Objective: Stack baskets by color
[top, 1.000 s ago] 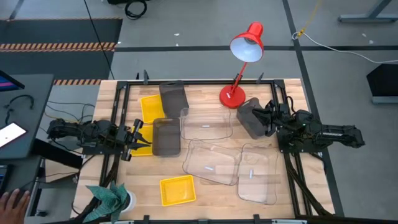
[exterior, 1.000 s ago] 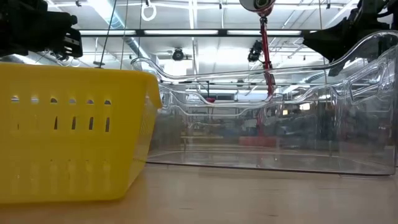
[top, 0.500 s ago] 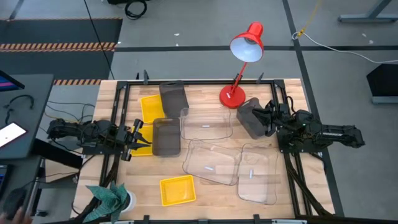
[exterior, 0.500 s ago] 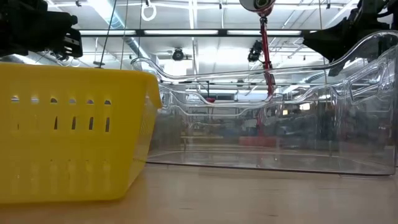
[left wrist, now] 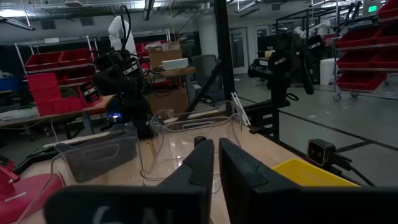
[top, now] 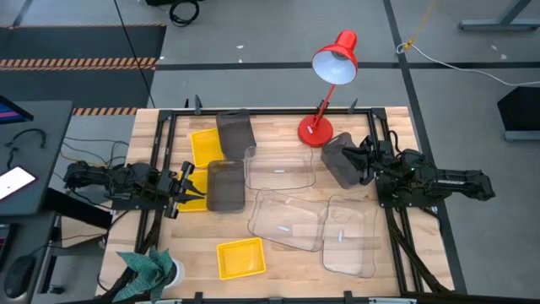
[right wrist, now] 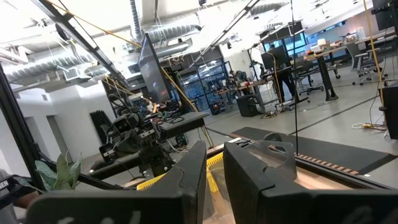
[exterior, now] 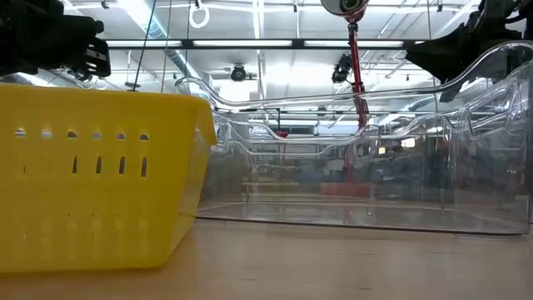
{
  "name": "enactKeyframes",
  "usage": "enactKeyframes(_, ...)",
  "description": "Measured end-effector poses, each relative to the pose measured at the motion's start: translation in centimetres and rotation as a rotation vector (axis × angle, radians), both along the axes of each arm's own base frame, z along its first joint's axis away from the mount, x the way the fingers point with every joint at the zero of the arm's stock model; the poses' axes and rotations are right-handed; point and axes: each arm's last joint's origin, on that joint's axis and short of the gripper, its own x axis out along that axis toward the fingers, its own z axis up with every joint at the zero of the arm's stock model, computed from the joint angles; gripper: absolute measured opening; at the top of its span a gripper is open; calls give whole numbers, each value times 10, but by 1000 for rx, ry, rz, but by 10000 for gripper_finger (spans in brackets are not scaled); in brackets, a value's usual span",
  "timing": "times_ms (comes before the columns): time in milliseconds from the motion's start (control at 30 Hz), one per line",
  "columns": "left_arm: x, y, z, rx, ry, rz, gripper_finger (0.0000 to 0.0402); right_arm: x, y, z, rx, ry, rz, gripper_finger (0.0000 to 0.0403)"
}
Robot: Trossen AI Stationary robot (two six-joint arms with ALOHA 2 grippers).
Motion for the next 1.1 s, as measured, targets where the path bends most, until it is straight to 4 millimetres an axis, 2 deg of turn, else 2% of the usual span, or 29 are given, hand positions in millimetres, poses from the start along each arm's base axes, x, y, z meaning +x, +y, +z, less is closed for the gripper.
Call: enactKeyframes(1100, 0, 0, 0, 0, 0, 0, 35, 0, 0, 0, 0, 0, 0, 61)
